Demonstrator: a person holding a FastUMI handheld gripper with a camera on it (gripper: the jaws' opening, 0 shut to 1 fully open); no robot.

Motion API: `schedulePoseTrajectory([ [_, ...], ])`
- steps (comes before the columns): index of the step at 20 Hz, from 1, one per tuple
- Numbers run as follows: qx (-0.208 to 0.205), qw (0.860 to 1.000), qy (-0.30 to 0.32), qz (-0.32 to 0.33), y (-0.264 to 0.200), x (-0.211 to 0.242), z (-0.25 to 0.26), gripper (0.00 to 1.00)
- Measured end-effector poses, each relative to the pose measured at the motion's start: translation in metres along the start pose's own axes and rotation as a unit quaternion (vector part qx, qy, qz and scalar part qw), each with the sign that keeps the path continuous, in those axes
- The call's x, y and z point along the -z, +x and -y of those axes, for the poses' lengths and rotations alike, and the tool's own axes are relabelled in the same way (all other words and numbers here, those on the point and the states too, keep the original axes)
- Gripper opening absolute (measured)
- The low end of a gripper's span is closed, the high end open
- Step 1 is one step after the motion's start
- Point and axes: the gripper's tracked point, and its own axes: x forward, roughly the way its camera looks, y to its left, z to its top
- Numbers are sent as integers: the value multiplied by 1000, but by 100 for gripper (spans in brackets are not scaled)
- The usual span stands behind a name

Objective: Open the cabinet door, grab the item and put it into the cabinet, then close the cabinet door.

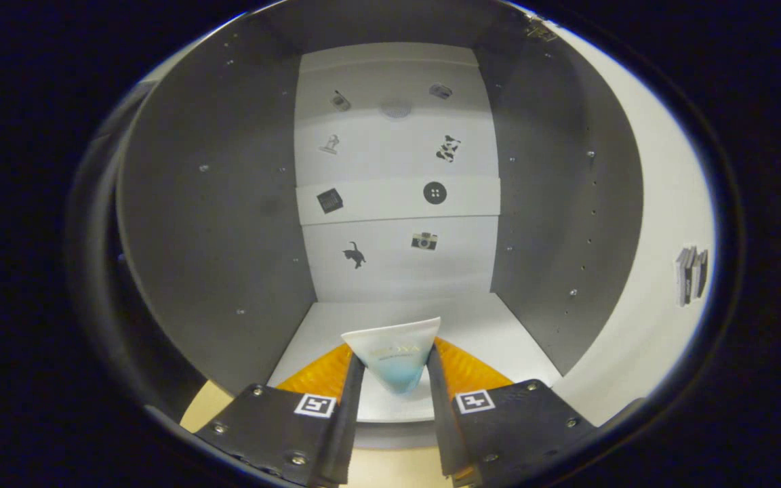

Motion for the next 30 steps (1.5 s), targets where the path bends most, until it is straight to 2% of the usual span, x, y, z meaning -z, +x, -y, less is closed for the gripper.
schedulePoseTrajectory([
  [2, 6, 1000, -7, -23, 12, 11, 0, 50],
  [12, 12, 999, 33, -34, 26, 8, 6, 50],
  [17, 23, 998, 34, -40, 31, 10, 10, 54],
  [23, 28, 998, 48, -11, 23, -6, 11, 56],
  [30, 40, 997, 45, 38, -17, -30, 27, 60],
])
